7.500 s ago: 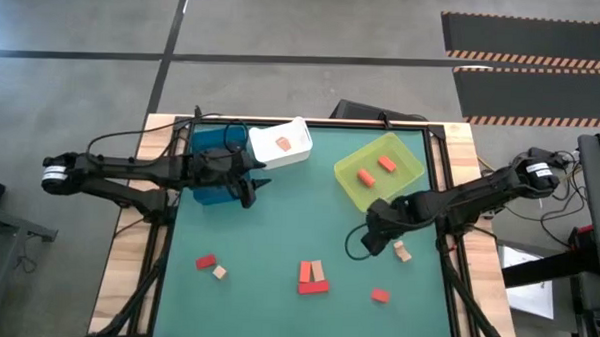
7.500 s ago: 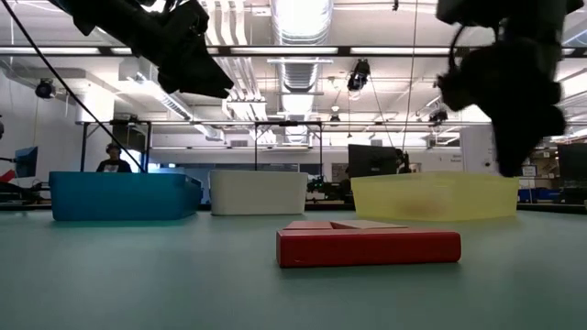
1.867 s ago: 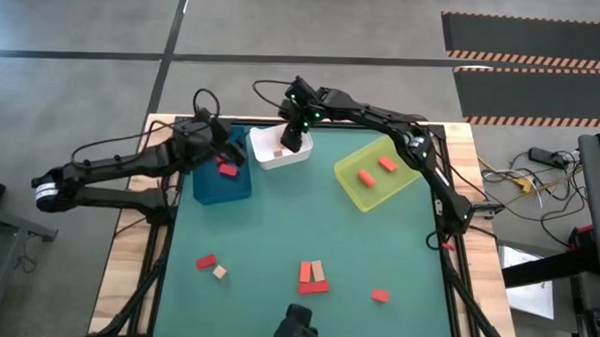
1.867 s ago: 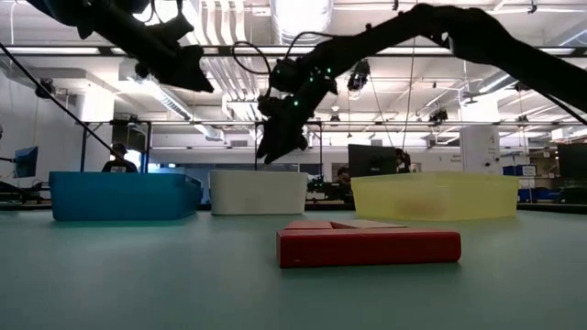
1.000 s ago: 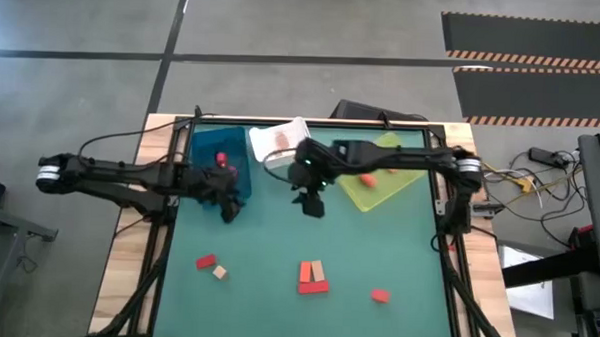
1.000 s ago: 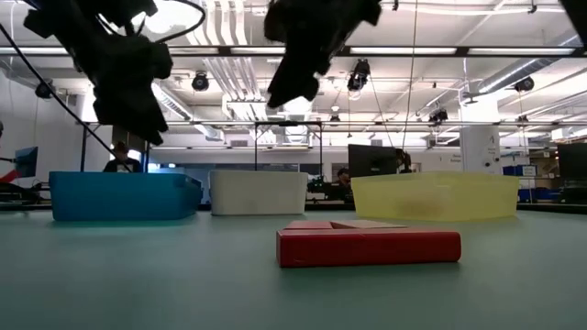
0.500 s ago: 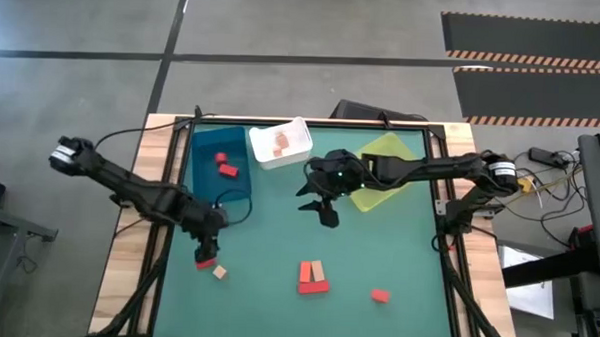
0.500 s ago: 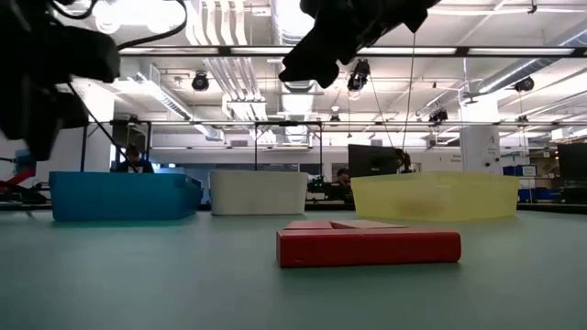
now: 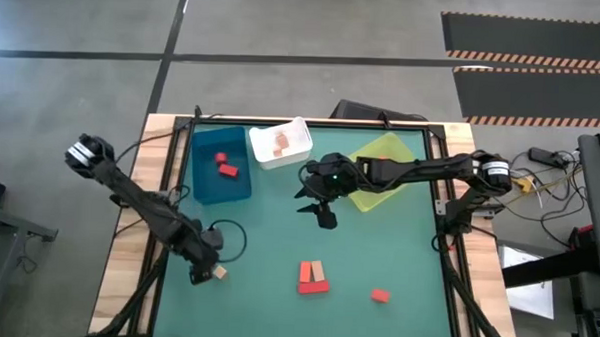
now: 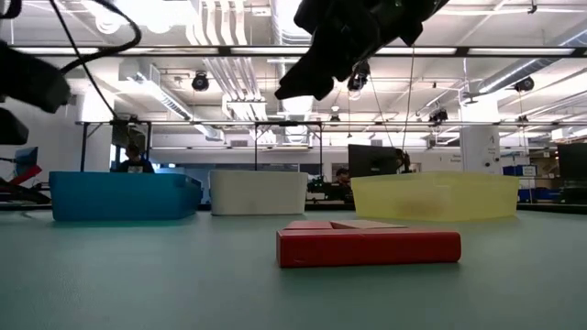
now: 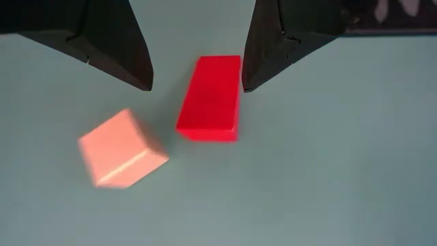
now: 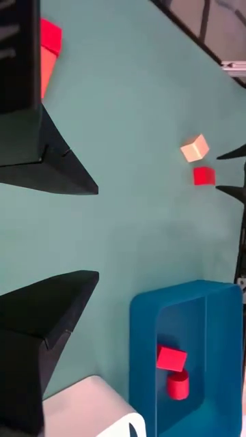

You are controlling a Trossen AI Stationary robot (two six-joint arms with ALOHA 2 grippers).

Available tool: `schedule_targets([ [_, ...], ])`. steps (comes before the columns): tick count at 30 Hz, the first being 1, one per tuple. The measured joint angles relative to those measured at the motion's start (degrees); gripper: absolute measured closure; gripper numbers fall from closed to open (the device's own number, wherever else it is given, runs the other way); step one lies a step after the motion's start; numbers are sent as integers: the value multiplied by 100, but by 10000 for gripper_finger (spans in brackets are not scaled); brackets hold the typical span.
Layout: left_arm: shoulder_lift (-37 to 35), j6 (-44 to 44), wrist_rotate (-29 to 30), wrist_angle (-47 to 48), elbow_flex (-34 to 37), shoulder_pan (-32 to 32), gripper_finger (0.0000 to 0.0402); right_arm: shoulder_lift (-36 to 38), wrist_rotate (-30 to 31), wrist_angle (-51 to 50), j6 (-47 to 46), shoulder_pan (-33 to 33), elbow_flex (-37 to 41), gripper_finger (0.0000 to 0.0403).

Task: Sort & place blocks by color
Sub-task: Put the red block into the blue bin

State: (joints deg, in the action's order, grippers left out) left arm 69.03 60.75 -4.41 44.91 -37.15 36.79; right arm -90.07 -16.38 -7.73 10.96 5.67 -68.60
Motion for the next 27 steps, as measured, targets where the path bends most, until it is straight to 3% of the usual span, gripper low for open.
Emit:
schedule_targets([
  [8,799,-5,68,94,-4,78,192,-76,-4,15,105,63,-2,220],
  [16,1044,-148,318,8,-7,78,197,-76,-7,31,118,63,0,220],
  [27,1035,-154,397,-18,-32,78,287,-76,-7,-54,110,63,0,220],
])
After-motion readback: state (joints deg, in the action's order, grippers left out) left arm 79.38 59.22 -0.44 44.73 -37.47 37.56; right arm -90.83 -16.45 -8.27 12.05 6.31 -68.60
